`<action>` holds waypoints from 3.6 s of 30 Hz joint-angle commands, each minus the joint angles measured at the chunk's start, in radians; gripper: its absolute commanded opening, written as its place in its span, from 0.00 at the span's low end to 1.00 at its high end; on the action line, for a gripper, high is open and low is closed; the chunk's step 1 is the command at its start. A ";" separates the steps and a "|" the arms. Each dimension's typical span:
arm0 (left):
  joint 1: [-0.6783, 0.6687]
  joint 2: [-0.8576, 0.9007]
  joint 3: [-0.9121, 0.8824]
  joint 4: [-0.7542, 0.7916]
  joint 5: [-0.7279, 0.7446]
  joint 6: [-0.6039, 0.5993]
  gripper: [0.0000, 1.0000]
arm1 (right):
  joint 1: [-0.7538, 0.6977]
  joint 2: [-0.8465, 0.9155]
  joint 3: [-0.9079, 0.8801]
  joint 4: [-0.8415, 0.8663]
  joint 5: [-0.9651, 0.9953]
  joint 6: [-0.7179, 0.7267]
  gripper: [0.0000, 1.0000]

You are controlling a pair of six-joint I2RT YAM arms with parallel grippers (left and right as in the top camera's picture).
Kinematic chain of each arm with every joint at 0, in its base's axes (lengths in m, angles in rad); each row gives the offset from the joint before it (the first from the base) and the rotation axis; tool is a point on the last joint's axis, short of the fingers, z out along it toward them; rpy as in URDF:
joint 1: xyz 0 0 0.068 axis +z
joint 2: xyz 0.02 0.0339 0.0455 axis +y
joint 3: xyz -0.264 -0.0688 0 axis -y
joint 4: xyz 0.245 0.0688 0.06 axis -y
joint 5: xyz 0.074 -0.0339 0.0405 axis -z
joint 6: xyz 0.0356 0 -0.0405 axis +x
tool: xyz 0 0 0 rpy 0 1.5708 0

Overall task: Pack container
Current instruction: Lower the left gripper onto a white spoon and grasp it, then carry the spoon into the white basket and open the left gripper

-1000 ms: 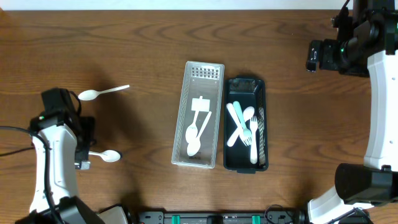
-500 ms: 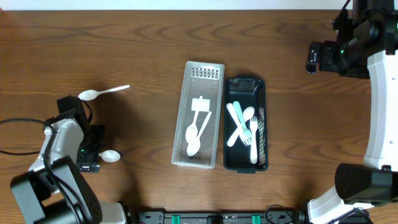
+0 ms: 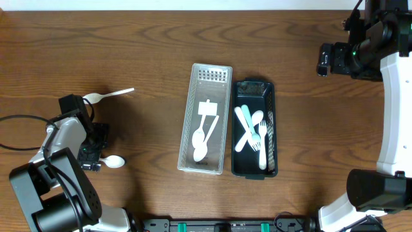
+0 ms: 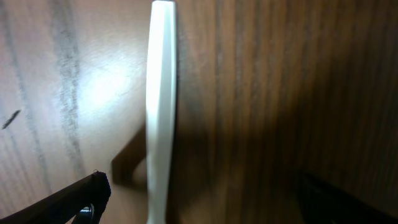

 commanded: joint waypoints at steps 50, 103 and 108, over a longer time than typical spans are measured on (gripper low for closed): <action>0.005 0.087 -0.126 0.000 0.086 0.029 0.06 | -0.003 0.005 0.008 -0.002 0.003 -0.017 0.99; -1.010 0.054 0.445 -0.240 0.085 0.683 0.38 | -0.003 0.005 0.008 0.026 -0.001 -0.006 0.99; -1.010 0.040 0.454 -0.235 0.058 0.748 0.41 | -0.003 0.005 0.008 0.033 0.000 -0.006 0.99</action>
